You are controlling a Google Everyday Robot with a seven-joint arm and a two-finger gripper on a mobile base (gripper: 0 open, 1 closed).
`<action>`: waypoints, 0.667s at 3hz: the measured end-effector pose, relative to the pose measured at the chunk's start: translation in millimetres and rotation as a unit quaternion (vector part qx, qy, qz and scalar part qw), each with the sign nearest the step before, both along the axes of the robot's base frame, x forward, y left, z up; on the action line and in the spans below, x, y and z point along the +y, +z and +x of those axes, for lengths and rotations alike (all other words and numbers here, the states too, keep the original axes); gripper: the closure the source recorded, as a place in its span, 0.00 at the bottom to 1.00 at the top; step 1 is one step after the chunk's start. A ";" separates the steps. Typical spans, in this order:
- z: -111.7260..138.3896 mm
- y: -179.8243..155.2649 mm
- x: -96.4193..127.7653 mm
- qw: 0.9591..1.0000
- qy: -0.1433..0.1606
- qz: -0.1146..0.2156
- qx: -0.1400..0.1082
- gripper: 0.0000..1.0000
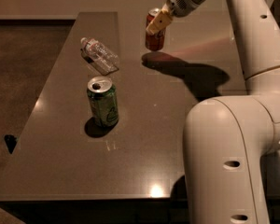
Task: Pick coke can
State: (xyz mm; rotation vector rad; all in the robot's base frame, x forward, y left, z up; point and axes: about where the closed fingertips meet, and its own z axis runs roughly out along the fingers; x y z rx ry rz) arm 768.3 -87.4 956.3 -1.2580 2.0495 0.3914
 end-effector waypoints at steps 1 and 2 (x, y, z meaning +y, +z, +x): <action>-19.0 35.3 12.2 0.999 0.034 0.008 -0.022 1.00; -32.5 53.8 19.1 0.998 0.054 -0.004 -0.032 1.00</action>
Offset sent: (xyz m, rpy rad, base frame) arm -0.0406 0.0118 0.0950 -0.0507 -0.0756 0.1609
